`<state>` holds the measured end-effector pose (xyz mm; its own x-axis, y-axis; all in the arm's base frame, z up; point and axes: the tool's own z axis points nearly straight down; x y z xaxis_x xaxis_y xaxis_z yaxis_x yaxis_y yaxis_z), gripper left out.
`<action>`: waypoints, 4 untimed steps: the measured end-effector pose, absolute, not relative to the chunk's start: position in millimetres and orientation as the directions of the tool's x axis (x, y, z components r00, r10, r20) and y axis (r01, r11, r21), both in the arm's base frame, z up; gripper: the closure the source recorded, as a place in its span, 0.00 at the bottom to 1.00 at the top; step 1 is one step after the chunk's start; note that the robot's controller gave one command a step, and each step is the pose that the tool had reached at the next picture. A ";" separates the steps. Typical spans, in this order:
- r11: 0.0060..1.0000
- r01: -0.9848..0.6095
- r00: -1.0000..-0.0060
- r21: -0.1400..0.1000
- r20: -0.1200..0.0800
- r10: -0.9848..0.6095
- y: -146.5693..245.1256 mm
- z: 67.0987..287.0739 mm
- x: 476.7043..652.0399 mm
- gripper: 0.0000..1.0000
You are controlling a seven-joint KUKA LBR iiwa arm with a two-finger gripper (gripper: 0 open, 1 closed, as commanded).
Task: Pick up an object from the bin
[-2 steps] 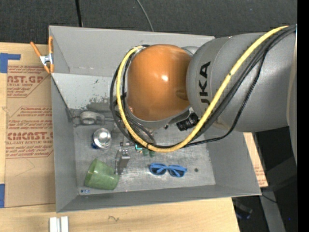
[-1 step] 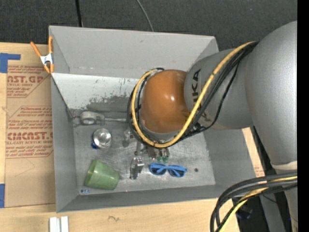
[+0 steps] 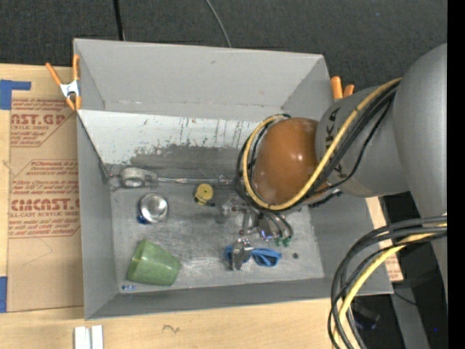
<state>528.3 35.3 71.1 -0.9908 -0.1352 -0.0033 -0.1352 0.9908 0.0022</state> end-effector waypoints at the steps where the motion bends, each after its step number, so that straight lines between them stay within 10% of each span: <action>1: 0.990 -0.143 -0.990 0.002 0.005 -0.143 37.7 73.4 527.1 1.00; 2: 0.990 -0.142 -0.990 0.002 -0.007 -0.142 37.8 72.6 529.1 0.00; 3: 0.981 -0.193 -0.981 0.000 -0.007 -0.193 -4.6 72.7 503.4 0.00; 4: 0.981 -0.195 -0.981 0.001 -0.001 -0.195 -3.5 73.7 502.9 1.00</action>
Offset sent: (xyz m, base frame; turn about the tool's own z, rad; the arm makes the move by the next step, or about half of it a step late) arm 0.0000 0.0000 0.0000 0.0000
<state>502.9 -3.5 73.7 -0.9809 -0.1945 -0.0007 -0.1945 0.9809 0.0008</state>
